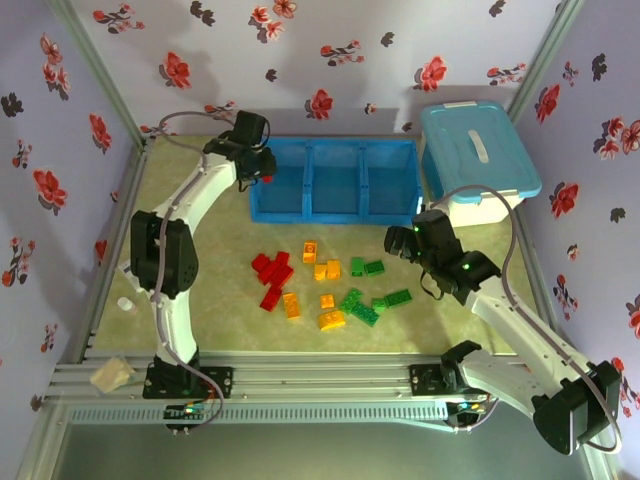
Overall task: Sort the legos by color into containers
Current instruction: Place the lego in the container, then move the lego to the center of the table.
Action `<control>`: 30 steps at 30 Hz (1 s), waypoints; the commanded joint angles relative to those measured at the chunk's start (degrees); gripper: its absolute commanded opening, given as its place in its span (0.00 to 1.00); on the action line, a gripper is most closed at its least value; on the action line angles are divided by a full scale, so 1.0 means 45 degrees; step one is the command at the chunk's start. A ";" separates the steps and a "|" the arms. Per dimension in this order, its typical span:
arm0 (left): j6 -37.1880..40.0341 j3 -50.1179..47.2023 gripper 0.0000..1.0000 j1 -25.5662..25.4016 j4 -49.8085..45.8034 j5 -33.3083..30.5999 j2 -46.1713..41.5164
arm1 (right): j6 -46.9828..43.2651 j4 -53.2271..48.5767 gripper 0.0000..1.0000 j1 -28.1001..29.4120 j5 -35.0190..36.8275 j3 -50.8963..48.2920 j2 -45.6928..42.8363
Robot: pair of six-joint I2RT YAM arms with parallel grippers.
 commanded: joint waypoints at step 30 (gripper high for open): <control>-0.0371 -0.8068 0.62 0.0320 0.2125 -0.0291 -0.6119 | -0.0262 -0.0472 0.87 0.0722 -0.0131 0.0417 0.0645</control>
